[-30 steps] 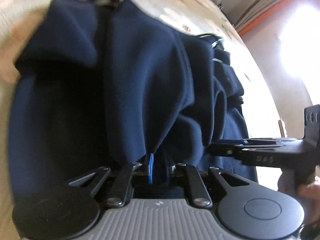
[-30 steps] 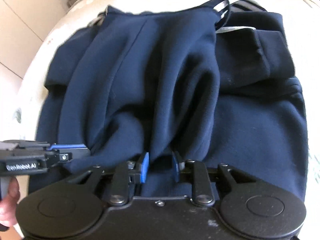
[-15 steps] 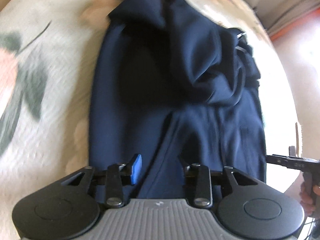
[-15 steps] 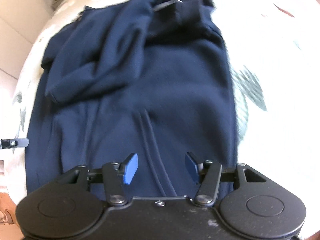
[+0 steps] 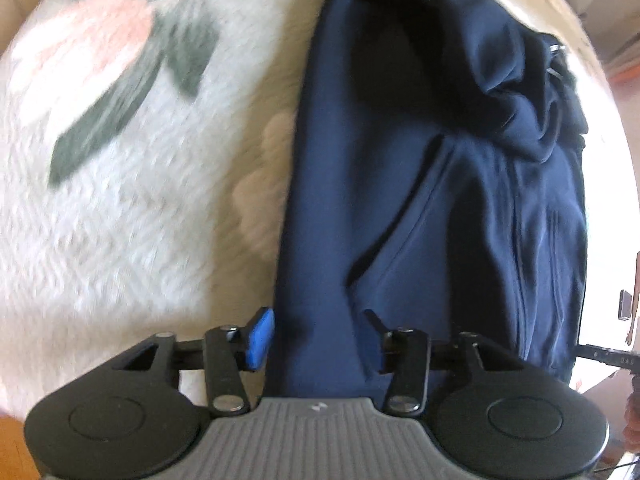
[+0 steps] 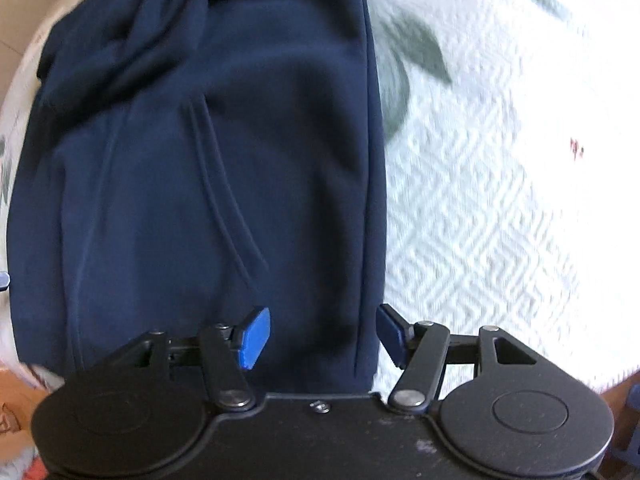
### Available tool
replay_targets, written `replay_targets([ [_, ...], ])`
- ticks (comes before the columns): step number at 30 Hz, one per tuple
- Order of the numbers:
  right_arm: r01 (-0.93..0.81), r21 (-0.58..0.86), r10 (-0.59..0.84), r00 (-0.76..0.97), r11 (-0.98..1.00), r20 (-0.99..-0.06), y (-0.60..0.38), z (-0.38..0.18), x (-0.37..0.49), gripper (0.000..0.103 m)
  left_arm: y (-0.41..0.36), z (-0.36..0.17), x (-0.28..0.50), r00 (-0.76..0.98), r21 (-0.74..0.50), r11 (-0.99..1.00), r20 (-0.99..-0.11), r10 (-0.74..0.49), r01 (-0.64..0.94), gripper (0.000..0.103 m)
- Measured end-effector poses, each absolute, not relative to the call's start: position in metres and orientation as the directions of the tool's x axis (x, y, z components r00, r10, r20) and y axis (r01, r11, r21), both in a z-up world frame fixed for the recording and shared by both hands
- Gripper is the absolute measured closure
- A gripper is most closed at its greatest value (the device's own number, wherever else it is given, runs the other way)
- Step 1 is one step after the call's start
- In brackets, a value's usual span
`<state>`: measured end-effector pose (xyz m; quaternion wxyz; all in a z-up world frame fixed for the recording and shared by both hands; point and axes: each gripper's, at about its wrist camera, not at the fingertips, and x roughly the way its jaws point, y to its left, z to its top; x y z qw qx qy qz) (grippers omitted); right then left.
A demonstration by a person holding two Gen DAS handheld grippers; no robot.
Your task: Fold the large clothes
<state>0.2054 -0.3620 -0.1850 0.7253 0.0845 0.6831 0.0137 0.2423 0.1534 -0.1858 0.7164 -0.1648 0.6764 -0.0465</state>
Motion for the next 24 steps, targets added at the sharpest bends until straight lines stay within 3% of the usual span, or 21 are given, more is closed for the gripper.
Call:
replay_targets([
  [10,0.241,0.229,0.241,-0.02,0.943,-0.97,-0.399,-0.212,0.181,0.029,0.192,-0.22,0.203,0.02,-0.411,0.842,-0.902,-0.432,-0.348,0.047],
  [15,0.249,0.283,0.298,-0.026,0.926,-0.954,-0.402,-0.22,0.18,0.029,0.204,-0.236,0.194,0.037,-0.504,0.747,-0.838,-0.544,-0.433,0.042],
  [18,0.213,0.294,0.303,-0.011,0.932,-0.953,-0.397,-0.222,0.181,0.029,0.199,-0.236,0.193,0.034,-0.495,0.768,-0.848,-0.529,-0.406,0.042],
  [20,0.184,0.293,0.3,-0.011,0.938,-0.954,-0.393,-0.223,0.182,0.028,0.19,-0.235,0.197,0.028,-0.488,0.79,-0.856,-0.516,-0.37,0.047],
  [22,0.157,0.284,0.289,-0.009,0.946,-0.957,-0.392,-0.222,0.178,0.03,0.18,-0.234,0.2,0.011,-0.472,0.817,-0.868,-0.497,-0.332,0.061],
  [24,0.135,0.279,0.281,0.0,0.951,-0.96,-0.393,-0.218,0.179,0.045,0.174,-0.232,0.203,0.006,-0.46,0.837,-0.877,-0.48,-0.298,0.073],
])
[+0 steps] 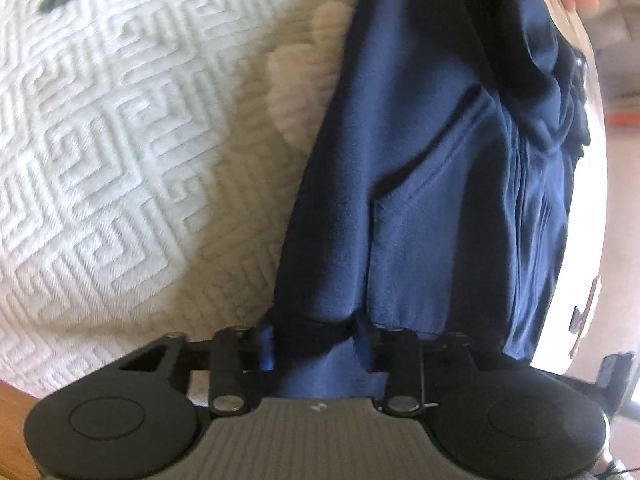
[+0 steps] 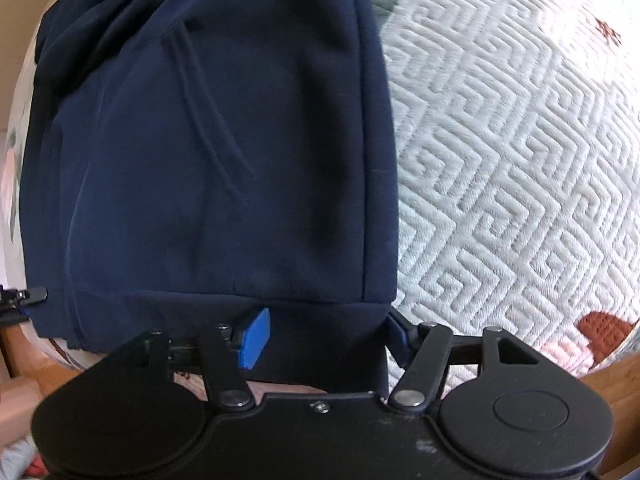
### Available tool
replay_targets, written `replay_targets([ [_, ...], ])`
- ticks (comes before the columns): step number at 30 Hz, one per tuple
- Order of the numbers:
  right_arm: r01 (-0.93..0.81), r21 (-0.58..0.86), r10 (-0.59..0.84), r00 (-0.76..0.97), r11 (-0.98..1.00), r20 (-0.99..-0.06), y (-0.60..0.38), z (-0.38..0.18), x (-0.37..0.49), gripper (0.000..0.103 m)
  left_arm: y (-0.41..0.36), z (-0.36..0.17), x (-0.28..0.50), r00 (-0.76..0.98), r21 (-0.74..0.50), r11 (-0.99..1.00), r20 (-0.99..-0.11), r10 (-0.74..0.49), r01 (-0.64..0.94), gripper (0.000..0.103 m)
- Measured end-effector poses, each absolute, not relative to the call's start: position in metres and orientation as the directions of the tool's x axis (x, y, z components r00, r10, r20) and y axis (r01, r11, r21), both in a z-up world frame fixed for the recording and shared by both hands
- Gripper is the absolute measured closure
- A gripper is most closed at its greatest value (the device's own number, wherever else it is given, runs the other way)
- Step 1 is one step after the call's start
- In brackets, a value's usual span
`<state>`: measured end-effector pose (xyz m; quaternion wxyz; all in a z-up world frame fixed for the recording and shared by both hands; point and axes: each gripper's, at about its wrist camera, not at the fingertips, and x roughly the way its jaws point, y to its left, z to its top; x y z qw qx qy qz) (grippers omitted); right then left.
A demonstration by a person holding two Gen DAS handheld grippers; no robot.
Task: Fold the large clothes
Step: 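Grasp the hoodie hem with both tools and fold it toward the hood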
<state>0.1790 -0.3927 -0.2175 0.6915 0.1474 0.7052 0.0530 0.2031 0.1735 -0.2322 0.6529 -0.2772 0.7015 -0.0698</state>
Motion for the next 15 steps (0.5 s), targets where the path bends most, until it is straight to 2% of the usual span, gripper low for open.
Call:
replay_targets([
  [1,0.134,0.284,0.286,0.006,0.949,-0.958,-0.391,-0.217,0.176,0.056,0.172,-0.231,0.204,0.01,-0.47,0.835,-0.873,-0.487,-0.286,0.082],
  [2,0.136,0.293,0.294,0.012,0.946,-0.956,-0.394,-0.215,0.176,0.071,0.172,-0.23,0.204,0.015,-0.48,0.83,-0.868,-0.497,-0.284,0.086],
  [4,0.15,0.331,0.329,0.034,0.932,-0.944,-0.401,-0.21,0.175,0.087,0.166,-0.227,0.207,0.018,-0.483,0.835,-0.868,-0.496,-0.265,0.088],
  [9,0.115,0.349,0.337,0.11,0.93,-0.935,-0.404,-0.185,0.18,0.089,0.153,-0.213,0.224,0.043,-0.514,0.823,-0.853,-0.52,-0.242,0.088],
  [15,0.032,0.381,0.361,0.256,0.924,-0.897,-0.389,-0.131,0.216,0.091,0.152,-0.166,0.261,0.186,-0.618,0.766,-0.786,-0.59,-0.177,0.089],
])
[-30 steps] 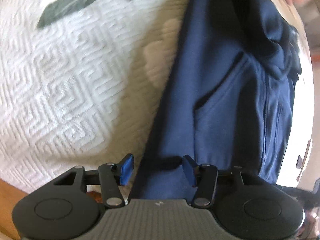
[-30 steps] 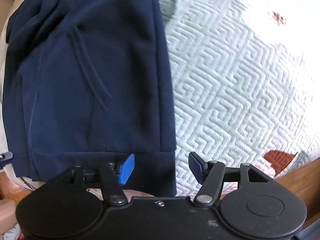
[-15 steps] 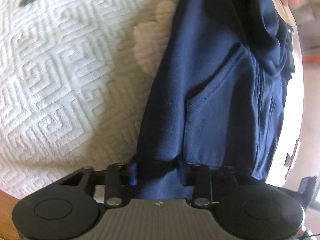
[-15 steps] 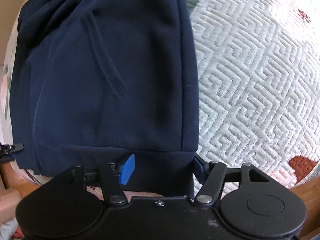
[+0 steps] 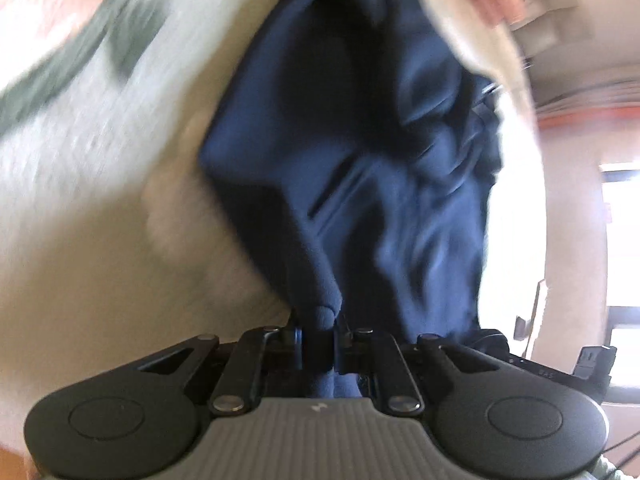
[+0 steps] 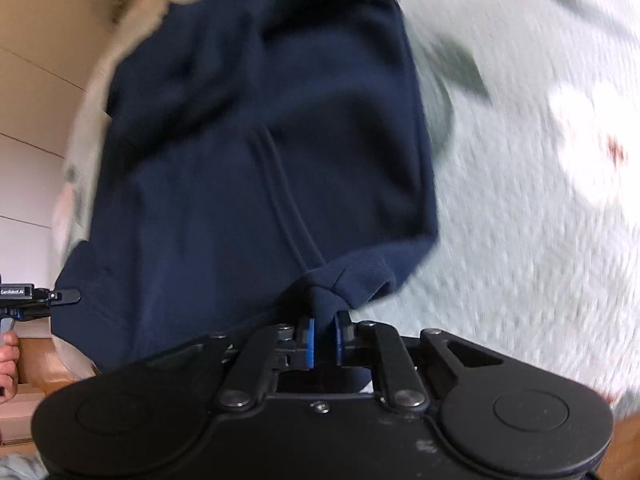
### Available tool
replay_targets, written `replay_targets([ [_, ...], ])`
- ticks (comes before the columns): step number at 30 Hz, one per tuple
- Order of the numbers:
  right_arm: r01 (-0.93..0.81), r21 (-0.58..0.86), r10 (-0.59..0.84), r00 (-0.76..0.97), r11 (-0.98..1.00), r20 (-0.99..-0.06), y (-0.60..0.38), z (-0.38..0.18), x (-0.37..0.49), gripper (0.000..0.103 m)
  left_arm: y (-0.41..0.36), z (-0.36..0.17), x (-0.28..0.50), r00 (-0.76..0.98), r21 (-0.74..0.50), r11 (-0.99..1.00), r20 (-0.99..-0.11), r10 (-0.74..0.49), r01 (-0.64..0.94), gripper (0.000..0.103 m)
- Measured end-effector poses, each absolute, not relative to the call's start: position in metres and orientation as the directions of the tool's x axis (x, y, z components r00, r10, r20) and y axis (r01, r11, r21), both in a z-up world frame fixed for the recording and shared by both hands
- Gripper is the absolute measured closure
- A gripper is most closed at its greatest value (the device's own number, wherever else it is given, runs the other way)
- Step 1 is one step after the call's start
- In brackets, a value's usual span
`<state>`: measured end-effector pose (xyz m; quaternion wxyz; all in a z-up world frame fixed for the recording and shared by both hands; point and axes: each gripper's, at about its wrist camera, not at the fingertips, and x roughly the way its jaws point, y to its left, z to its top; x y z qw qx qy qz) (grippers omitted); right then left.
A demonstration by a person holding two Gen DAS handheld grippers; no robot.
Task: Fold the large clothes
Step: 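Grasp the hoodie hem with both tools and fold it toward the hood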
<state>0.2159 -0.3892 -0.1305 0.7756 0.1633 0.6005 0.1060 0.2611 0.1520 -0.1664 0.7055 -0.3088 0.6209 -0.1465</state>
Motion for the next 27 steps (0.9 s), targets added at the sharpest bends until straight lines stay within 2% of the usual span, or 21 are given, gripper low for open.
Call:
replay_targets([
  [5,0.017,0.36,0.32,0.424,0.933,-0.848,-0.399,-0.091,0.259,0.092,0.166,-0.119,0.309,0.37,-0.688,0.715,-0.7,-0.61,-0.124,0.089],
  [11,0.032,0.379,0.293,0.576,0.925,-0.763,-0.424,-0.078,0.344,0.092,0.159,-0.097,0.404,0.496,-0.703,0.711,-0.625,-0.603,-0.021,0.088],
  [13,0.038,0.37,0.269,0.617,0.928,-0.74,-0.426,-0.082,0.378,0.092,0.153,-0.096,0.442,0.535,-0.715,0.699,-0.595,-0.599,-0.011,0.082],
  [15,0.082,0.326,0.206,0.625,0.942,-0.753,-0.425,-0.087,0.411,0.085,0.149,-0.097,0.475,0.57,-0.711,0.703,-0.583,-0.579,-0.013,0.071],
  [16,0.102,0.324,0.194,0.623,0.94,-0.758,-0.422,-0.09,0.428,0.069,0.15,-0.098,0.488,0.587,-0.703,0.711,-0.583,-0.562,-0.018,0.066],
  [17,0.115,0.321,0.183,0.623,0.94,-0.76,-0.426,-0.092,0.434,0.058,0.153,-0.098,0.497,0.601,-0.697,0.716,-0.582,-0.548,-0.023,0.065],
  [20,0.095,0.265,0.145,0.643,0.959,-0.752,-0.425,-0.092,0.439,0.043,0.163,-0.099,0.515,0.605,-0.659,0.752,-0.608,-0.514,-0.023,0.059],
  [22,0.072,0.227,0.134,0.625,0.971,-0.769,-0.425,-0.098,0.442,0.041,0.165,-0.099,0.522,0.587,-0.6,0.8,-0.647,-0.487,0.003,0.05],
  [27,-0.011,0.143,0.122,0.587,0.99,-0.801,-0.402,-0.127,0.47,0.038,0.148,-0.114,0.549,0.509,-0.5,0.86,-0.715,-0.479,0.105,0.048],
])
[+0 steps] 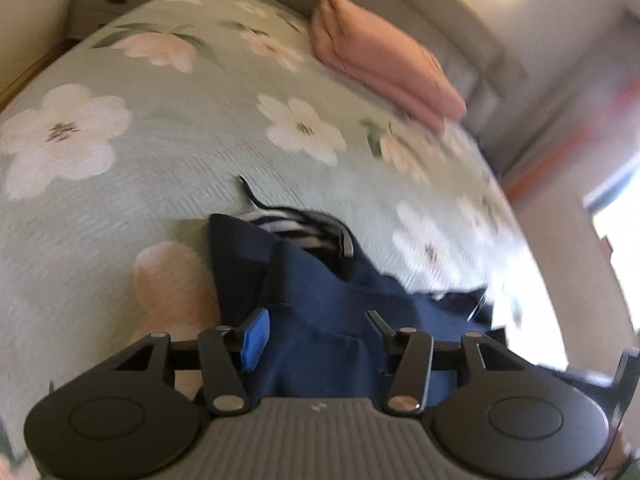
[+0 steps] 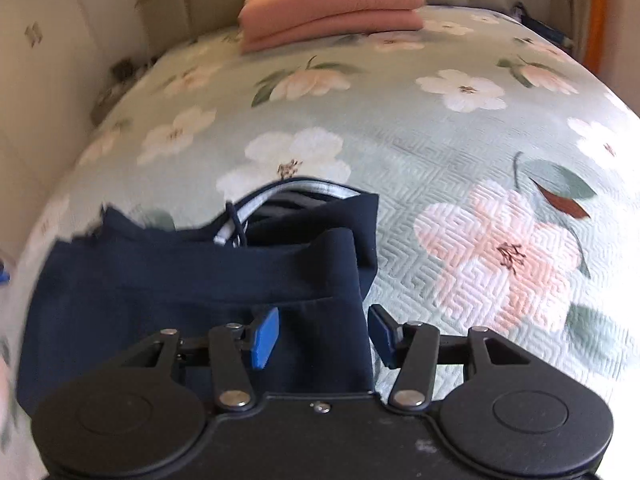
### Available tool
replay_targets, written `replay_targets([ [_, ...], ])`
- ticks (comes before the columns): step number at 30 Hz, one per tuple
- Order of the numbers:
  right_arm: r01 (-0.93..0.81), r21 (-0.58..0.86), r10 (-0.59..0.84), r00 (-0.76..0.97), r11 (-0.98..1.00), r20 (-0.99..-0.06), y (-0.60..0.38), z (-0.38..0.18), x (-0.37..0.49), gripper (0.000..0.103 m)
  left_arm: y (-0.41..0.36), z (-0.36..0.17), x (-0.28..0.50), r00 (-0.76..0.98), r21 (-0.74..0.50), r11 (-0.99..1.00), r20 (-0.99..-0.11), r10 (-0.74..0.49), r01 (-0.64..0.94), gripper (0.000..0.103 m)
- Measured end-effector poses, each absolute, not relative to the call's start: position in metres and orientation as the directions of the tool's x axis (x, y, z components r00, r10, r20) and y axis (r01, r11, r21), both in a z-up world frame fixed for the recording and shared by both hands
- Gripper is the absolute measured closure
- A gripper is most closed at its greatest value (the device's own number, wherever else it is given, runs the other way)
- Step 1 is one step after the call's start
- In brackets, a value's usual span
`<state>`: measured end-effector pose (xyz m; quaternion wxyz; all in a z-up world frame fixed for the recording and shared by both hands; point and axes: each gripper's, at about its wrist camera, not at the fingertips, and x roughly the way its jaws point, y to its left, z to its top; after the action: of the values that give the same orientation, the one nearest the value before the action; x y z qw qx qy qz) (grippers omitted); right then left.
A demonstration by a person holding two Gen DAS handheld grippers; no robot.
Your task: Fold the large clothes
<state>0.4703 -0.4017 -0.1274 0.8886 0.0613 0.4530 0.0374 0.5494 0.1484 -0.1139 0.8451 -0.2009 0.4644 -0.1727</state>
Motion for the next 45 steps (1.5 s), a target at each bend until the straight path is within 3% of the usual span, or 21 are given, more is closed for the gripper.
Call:
replay_targets([
  [1,-0.026,0.129,0.12,0.588,0.991,-0.8,-0.4,-0.131,0.476,0.032,0.143,-0.119,0.556,0.493,-0.479,0.869,-0.73,-0.473,0.125,0.047],
  [6,-0.063,0.142,0.152,0.572,0.988,-0.806,-0.403,-0.148,0.514,0.031,0.123,-0.141,0.584,0.444,-0.395,0.901,-0.785,-0.433,0.18,0.044],
  [17,-0.011,0.303,0.271,0.484,0.953,-0.832,-0.42,-0.184,0.564,0.031,0.115,-0.168,0.627,0.414,-0.424,0.887,-0.785,-0.461,0.183,0.038],
  [19,-0.013,0.318,0.284,0.489,0.948,-0.825,-0.417,-0.188,0.565,0.033,0.11,-0.175,0.631,0.394,-0.451,0.872,-0.779,-0.488,0.19,0.052],
  [20,-0.019,0.319,0.286,0.497,0.948,-0.82,-0.414,-0.188,0.564,0.041,0.108,-0.176,0.63,0.392,-0.454,0.869,-0.777,-0.493,0.196,0.059],
  [21,-0.029,0.304,0.277,0.505,0.952,-0.817,-0.411,-0.187,0.563,0.05,0.105,-0.177,0.63,0.393,-0.439,0.875,-0.782,-0.485,0.205,0.079],
  [22,-0.042,0.277,0.258,0.514,0.96,-0.818,-0.407,-0.186,0.56,0.072,0.103,-0.176,0.628,0.397,-0.422,0.88,-0.785,-0.475,0.218,0.093],
  [25,-0.081,0.217,0.224,0.574,0.973,-0.788,-0.398,-0.176,0.544,0.089,0.101,-0.166,0.615,0.442,-0.401,0.886,-0.768,-0.463,0.232,0.097],
  [29,-0.123,0.068,0.133,0.671,0.99,-0.729,-0.38,-0.145,0.512,0.091,0.106,-0.136,0.596,0.517,-0.406,0.883,-0.718,-0.467,0.234,0.097],
  [36,-0.131,-0.015,0.099,0.813,0.991,-0.573,-0.372,-0.08,0.526,0.091,0.111,-0.088,0.626,0.641,-0.387,0.889,-0.623,-0.448,0.245,0.097],
  [39,-0.1,-0.013,0.072,0.796,0.995,-0.601,-0.369,-0.098,0.572,0.091,0.104,-0.105,0.662,0.645,-0.396,0.897,-0.636,-0.423,0.198,0.097],
  [45,-0.045,-0.032,0.007,0.673,0.998,-0.74,-0.361,-0.185,0.624,0.09,0.076,-0.196,0.698,0.543,-0.261,0.959,-0.792,-0.278,0.11,0.096],
])
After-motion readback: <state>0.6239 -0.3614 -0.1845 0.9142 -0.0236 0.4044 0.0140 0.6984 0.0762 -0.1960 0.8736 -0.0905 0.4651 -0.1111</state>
